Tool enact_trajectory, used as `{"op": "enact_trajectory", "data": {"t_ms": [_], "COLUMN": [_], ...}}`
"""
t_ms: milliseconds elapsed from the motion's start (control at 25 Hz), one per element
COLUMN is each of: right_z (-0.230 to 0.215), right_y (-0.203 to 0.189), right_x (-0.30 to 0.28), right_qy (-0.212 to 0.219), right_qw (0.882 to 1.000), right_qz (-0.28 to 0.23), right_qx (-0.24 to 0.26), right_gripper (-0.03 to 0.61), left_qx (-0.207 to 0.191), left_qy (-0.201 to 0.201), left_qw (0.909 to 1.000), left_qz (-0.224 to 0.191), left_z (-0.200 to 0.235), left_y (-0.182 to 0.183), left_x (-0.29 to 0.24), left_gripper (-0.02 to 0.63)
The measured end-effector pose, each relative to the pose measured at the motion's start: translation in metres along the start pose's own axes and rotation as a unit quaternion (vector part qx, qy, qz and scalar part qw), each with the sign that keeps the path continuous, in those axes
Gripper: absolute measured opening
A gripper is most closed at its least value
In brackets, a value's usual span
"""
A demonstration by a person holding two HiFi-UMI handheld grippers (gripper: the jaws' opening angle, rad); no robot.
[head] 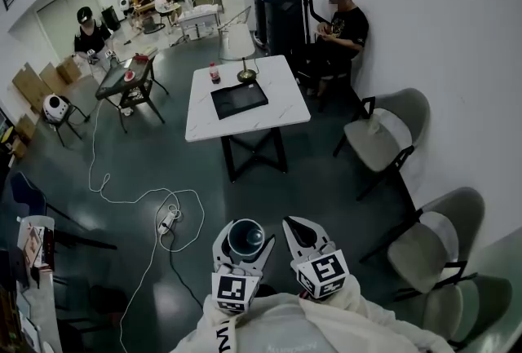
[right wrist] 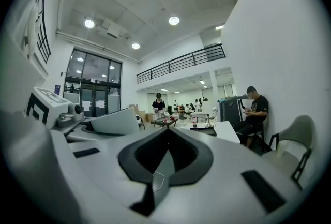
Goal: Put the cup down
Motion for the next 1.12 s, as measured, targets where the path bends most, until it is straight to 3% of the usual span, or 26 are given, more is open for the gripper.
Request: {"op": "enact_trajectory", "data": {"t_ms": [240,560,1120], "right_z": [-0.005,-0.018,-0.047], "right_y": [-0.009,-0.017,-0.020], "right_x": [0.009,0.006,-0.054], "right_qy": [-0.001,-0.013,-0.015], "right_qw": [1.000,1.000,1.000], "right_qz": [0.007,0.012,0.017], "right_qx": [-0.010,-0.019,-0.020], "right_gripper": [0.006,0.006,0.006], "left_qx": [0.008,0.004,0.006], "left_qy": [-0.005,-0.020,-0.016], "left_qw": [0.9997,0.9997,0.9998], "left_qz": [0.023,0.010,0.012], "left_z": [-0.009,-0.012,0.036], "left_y": [-0.014,-0.012,-0.019], "left_x": [-0.001,-0.017,-0.071], "left_gripper": [0.402,0.402,0.402]}}
Point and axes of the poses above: the fingertips, and each gripper's own axes: x backward along the fingers, z to its left, y out of its top, the point moved 4 cm from there along x, backward along the fingers, and after that the axes turned 3 degrees about x, right-handed, at the moved point
